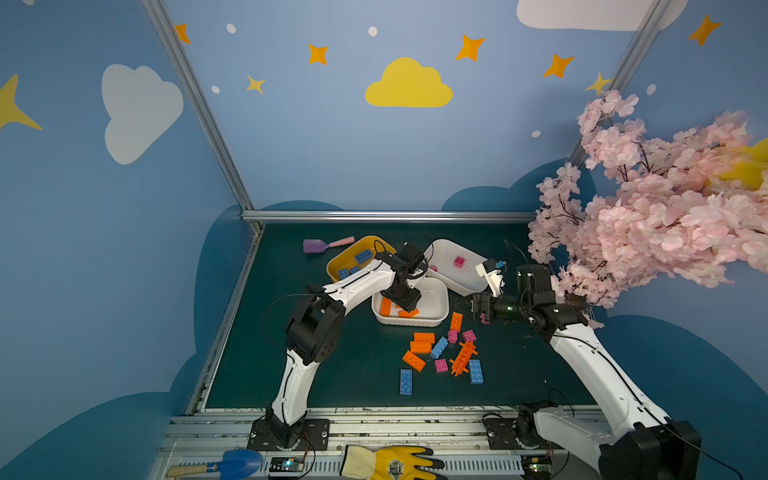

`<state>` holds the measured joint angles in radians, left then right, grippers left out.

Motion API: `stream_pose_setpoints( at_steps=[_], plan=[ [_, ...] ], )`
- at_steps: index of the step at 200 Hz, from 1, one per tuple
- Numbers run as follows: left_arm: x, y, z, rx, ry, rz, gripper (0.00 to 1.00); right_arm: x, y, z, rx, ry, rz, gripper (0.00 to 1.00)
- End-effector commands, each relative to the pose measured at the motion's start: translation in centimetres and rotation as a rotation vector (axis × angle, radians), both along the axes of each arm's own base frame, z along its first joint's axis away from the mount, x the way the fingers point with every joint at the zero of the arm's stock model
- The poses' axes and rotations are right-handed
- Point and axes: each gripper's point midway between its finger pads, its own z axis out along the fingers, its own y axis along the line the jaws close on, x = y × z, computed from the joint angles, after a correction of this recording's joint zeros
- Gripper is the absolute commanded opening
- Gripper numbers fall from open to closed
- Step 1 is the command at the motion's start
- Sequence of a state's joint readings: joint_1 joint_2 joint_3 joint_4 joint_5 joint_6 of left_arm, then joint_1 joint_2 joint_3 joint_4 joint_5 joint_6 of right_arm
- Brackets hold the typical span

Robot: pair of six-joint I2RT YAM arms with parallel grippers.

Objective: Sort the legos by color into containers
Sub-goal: 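Carry the orange brick into the nearer white bin and release it, then move the left gripper down to a light blue brick in the pile, then grasp the light blue brick, carry it into the yellow bin, release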

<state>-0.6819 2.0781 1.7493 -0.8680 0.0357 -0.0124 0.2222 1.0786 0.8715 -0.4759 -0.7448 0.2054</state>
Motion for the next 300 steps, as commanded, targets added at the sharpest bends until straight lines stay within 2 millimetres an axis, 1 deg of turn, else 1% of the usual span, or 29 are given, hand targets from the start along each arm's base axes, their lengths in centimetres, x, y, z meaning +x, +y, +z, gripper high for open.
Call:
stream_pose_setpoints(
  at_steps=[1, 15, 30, 49, 69, 90, 117, 146, 169, 180, 189, 204, 218, 227, 235, 249, 268, 279, 300],
  plan=[
    [-3.0, 0.0, 5.0, -0.071, 0.010, 0.003, 0.68, 0.0, 0.1, 1.3, 0.014, -0.028, 0.008, 0.95],
    [-5.2, 0.3, 6.0, -0.099, 0.051, 0.063, 0.71, 0.1, 0.1, 1.3, 0.013, -0.029, 0.007, 0.95],
    [-8.3, 0.3, 6.1, -0.115, 0.093, 0.123, 0.75, 0.2, 0.0, 1.3, 0.014, -0.029, 0.006, 0.95],
    [-12.3, -0.1, 5.3, -0.127, 0.139, 0.186, 0.81, 0.2, 0.1, 1.3, 0.019, -0.026, 0.008, 0.95],
    [-15.1, 0.4, 3.7, -0.098, 0.163, 0.276, 0.82, 0.0, 0.3, 1.4, 0.025, -0.030, 0.020, 0.95],
    [-17.2, 0.7, 1.9, -0.080, 0.168, 0.358, 0.82, -0.2, 0.2, 1.2, 0.024, -0.028, 0.022, 0.95],
    [-19.5, 1.4, -0.6, 0.001, 0.165, 0.448, 0.82, -0.6, 0.0, 0.6, 0.022, -0.020, 0.015, 0.95],
    [-21.4, 0.7, -3.4, 0.040, 0.182, 0.472, 0.81, -0.9, 0.0, 0.1, 0.022, -0.014, 0.011, 0.95],
    [-22.2, 0.3, -5.5, 0.075, 0.198, 0.481, 0.77, -1.1, -0.1, 0.0, 0.021, -0.012, 0.011, 0.95],
    [-22.5, 0.3, -6.3, 0.095, 0.205, 0.487, 0.74, -1.1, -0.1, 0.0, 0.018, -0.014, 0.011, 0.95],
    [-22.5, 0.5, -6.6, 0.115, 0.196, 0.493, 0.69, -1.1, -0.2, 0.1, 0.016, -0.016, 0.010, 0.95],
    [-22.5, 0.6, -6.8, 0.132, 0.189, 0.496, 0.57, -1.1, -0.3, 0.0, 0.015, -0.016, 0.009, 0.95],
    [-22.6, 0.8, -7.0, 0.144, 0.187, 0.494, 0.39, -1.1, -0.3, 0.0, 0.016, -0.013, 0.009, 0.95],
    [-22.4, 1.0, -6.6, 0.147, 0.175, 0.492, 0.29, -1.1, -0.3, 0.1, 0.016, -0.017, 0.009, 0.95],
    [-22.3, 1.1, -6.1, 0.147, 0.169, 0.488, 0.25, -1.1, -0.3, 0.1, 0.016, -0.017, 0.007, 0.95],
    [-21.9, 1.5, -4.9, 0.150, 0.145, 0.474, 0.25, -1.1, -0.3, 0.3, 0.022, -0.018, 0.011, 0.95],
    [-20.6, 2.4, -3.3, 0.153, 0.122, 0.451, 0.24, -1.2, 0.0, 0.7, 0.043, -0.020, 0.029, 0.95],
    [-19.4, 2.9, -2.4, 0.130, 0.118, 0.435, 0.24, -1.3, 0.1, 0.8, 0.050, -0.022, 0.037, 0.95],
    [-16.5, 4.2, -0.4, 0.097, 0.100, 0.396, 0.24, -1.5, 0.3, 0.9, 0.063, -0.018, 0.053, 0.95]
  ],
)
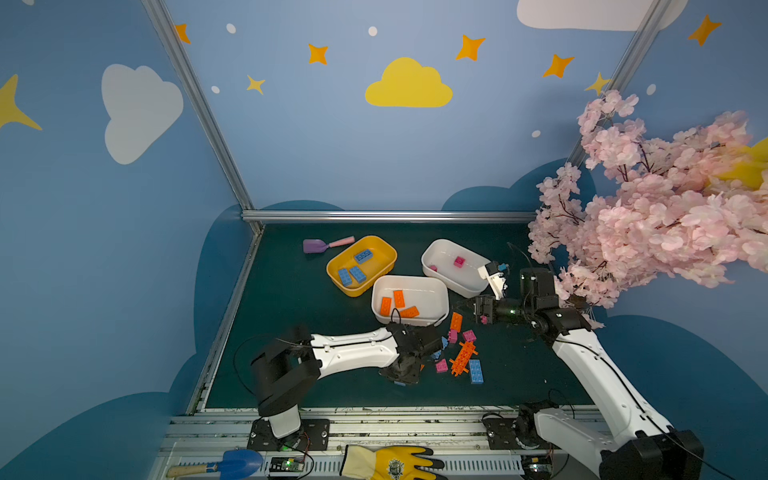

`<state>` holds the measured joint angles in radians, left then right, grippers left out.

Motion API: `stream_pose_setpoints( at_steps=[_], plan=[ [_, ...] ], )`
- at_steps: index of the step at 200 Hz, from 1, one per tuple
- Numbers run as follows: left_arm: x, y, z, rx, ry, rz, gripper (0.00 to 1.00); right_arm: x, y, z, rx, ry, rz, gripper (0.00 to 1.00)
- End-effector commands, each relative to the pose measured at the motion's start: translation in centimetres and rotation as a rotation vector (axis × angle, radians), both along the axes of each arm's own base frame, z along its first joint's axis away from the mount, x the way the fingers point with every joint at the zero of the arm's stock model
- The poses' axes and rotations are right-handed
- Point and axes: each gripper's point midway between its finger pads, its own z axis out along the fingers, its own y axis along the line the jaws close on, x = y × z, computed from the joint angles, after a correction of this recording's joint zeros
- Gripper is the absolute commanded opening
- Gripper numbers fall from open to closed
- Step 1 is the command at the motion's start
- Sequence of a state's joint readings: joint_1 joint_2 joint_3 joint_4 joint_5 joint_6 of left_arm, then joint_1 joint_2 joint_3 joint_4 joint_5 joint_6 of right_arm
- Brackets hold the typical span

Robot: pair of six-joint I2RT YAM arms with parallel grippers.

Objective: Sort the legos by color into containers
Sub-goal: 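Grasp the light blue brick, carry it into the yellow bin, release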

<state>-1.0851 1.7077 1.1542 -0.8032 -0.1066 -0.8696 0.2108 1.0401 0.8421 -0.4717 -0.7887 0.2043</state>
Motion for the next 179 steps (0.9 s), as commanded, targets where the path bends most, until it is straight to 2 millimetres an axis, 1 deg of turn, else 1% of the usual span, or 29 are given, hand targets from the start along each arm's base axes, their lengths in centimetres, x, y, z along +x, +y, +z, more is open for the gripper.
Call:
stream_pose_setpoints(
  at_steps=[1, 27, 51, 82, 107, 121, 145, 163, 179],
  plan=[
    [3.1, 2.0, 3.0, -0.004, -0.048, -0.072, 0.24, -0.5, 0.3, 0.6, 0.031, -0.011, 0.033, 0.95],
    [7.6, 3.9, 5.8, -0.022, -0.103, -0.104, 0.23, -0.5, 0.4, 1.0, 0.043, -0.020, 0.036, 0.95],
    [12.7, 5.6, 8.4, -0.035, -0.179, -0.106, 0.24, -0.2, 0.6, 1.3, 0.057, -0.023, 0.038, 0.95],
    [19.3, 7.0, 10.0, -0.009, -0.269, -0.139, 0.24, 0.4, 0.9, 1.4, 0.068, -0.016, 0.037, 0.95],
    [24.3, 7.6, 9.8, -0.024, -0.331, -0.181, 0.25, 0.6, 1.0, 1.3, 0.064, -0.005, 0.038, 0.95],
    [26.8, 8.2, 8.9, -0.025, -0.341, -0.205, 0.25, 0.7, 0.9, 1.2, 0.059, -0.006, 0.036, 0.95],
    [30.1, 8.2, 7.3, -0.041, -0.356, -0.300, 0.24, 0.8, 0.9, 1.1, 0.051, -0.004, 0.036, 0.95],
    [32.0, 7.6, 6.1, -0.065, -0.371, -0.369, 0.24, 0.9, 0.9, 0.8, 0.049, 0.005, 0.034, 0.95],
    [33.6, 7.9, 4.7, -0.052, -0.371, -0.394, 0.24, 1.0, 0.9, 0.6, 0.044, 0.014, 0.034, 0.95]
  ],
)
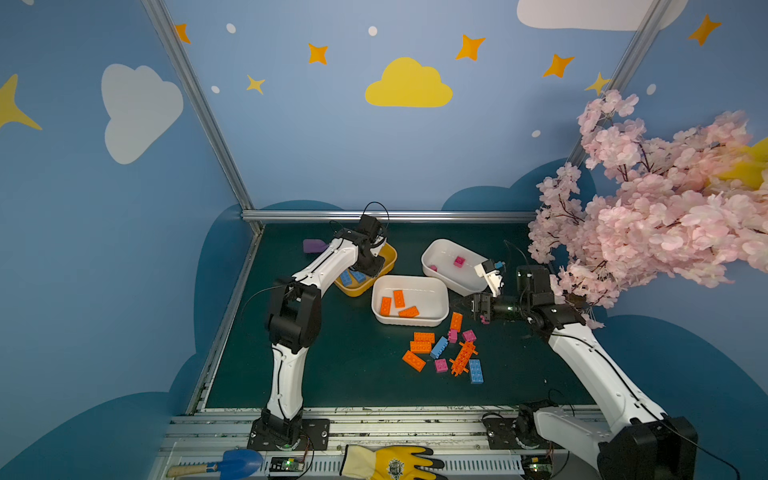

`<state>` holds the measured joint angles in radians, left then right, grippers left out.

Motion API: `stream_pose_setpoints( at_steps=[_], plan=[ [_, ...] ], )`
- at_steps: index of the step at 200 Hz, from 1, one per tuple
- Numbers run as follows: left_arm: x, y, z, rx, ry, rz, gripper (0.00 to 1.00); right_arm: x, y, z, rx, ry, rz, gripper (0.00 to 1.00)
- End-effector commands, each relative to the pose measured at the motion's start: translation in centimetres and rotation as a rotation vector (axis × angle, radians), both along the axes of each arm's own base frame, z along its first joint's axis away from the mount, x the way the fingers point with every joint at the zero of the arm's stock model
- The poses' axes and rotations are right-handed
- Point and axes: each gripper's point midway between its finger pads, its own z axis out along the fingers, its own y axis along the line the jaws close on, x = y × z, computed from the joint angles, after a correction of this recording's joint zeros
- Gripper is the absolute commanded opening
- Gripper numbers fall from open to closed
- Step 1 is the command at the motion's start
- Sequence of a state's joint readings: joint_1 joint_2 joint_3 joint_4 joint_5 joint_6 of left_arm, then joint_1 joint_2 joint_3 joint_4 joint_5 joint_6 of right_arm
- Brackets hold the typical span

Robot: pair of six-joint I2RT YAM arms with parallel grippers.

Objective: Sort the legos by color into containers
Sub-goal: 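Grasp the light blue brick, carry it into the yellow bin, release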

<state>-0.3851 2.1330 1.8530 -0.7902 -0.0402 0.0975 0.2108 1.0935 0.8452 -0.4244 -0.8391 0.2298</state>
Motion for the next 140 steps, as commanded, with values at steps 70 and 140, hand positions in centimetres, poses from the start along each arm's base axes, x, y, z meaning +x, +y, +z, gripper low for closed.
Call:
stream_pose_setpoints(
  at_steps=[70, 140],
  plan=[
    [7.1, 0.6, -3.0, 0.009, -0.071, -0.114, 0.25, 0.4, 0.0, 0.1, -0.016, 0.003, 0.003, 0.95],
    [7.1, 1.1, -1.8, 0.039, -0.075, -0.127, 0.60, 0.6, 0.6, 0.2, -0.009, 0.017, 0.029, 0.95]
  ],
)
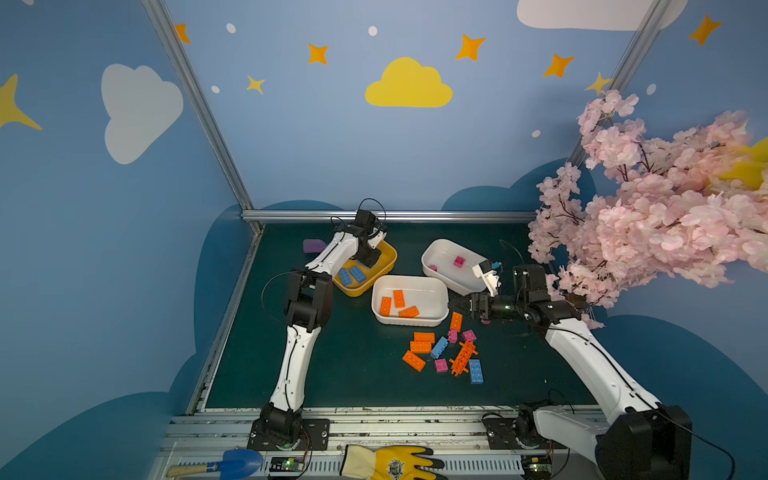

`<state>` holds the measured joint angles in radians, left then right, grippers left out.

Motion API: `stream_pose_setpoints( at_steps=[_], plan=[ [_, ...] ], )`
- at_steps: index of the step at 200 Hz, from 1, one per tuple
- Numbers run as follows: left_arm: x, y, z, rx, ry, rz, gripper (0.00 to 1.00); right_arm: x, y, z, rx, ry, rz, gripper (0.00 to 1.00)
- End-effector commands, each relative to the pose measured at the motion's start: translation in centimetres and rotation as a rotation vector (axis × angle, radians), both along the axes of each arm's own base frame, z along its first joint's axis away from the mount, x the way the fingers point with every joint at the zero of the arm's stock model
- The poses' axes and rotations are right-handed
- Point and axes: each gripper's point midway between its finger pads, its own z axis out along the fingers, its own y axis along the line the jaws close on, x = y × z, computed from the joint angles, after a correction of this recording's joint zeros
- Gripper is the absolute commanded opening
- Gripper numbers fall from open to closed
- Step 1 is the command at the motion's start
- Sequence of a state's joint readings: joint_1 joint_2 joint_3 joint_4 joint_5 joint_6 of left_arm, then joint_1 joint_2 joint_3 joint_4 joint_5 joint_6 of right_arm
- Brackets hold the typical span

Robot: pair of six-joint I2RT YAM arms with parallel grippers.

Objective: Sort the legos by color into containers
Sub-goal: 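Grasp the light blue brick, carry it into the yellow bin, release, then draw the left gripper back while the right gripper reaches to an orange brick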

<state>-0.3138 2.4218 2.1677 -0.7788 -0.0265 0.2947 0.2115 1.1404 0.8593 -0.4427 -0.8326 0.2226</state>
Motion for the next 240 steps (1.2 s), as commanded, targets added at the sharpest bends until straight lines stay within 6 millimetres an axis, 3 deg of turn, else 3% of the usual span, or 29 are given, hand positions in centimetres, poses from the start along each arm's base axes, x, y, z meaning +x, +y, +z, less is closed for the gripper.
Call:
stream_pose_setpoints(
  at_steps=[1, 51, 80, 111, 150, 177, 207, 240],
  plan=[
    [-0.4, -0.1, 2.2, -0.014, -0.008, -0.015, 0.61, 0.1, 0.5, 1.2, 0.009, -0.024, 0.031, 0.95],
    [-3.6, -0.2, 8.9, -0.094, -0.004, 0.000, 0.99, -1.4, 1.8, 0.3, -0.042, -0.037, 0.091, 0.95],
    [-7.7, -0.2, 11.9, -0.179, 0.055, 0.040, 1.00, -2.4, 2.7, -0.6, -0.086, -0.045, 0.122, 0.94],
    [-13.1, -0.4, 13.7, -0.307, 0.140, 0.079, 1.00, -3.7, 3.8, -1.7, -0.130, -0.053, 0.149, 0.94],
    [-20.8, -1.3, 14.2, -0.534, 0.263, 0.138, 1.00, -5.5, 4.7, -4.2, -0.234, -0.054, 0.178, 0.92],
    [-25.1, -1.8, 14.5, -0.683, 0.299, 0.148, 1.00, -7.1, 5.7, -6.1, -0.314, -0.058, 0.215, 0.90],
    [-28.0, -1.0, 13.5, -0.712, 0.330, 0.168, 1.00, -8.7, 6.6, -8.3, -0.423, -0.078, 0.260, 0.87],
    [-29.2, 0.1, 13.2, -0.736, 0.352, 0.202, 1.00, -10.2, 7.7, -10.8, -0.515, -0.078, 0.320, 0.84]
  ],
)
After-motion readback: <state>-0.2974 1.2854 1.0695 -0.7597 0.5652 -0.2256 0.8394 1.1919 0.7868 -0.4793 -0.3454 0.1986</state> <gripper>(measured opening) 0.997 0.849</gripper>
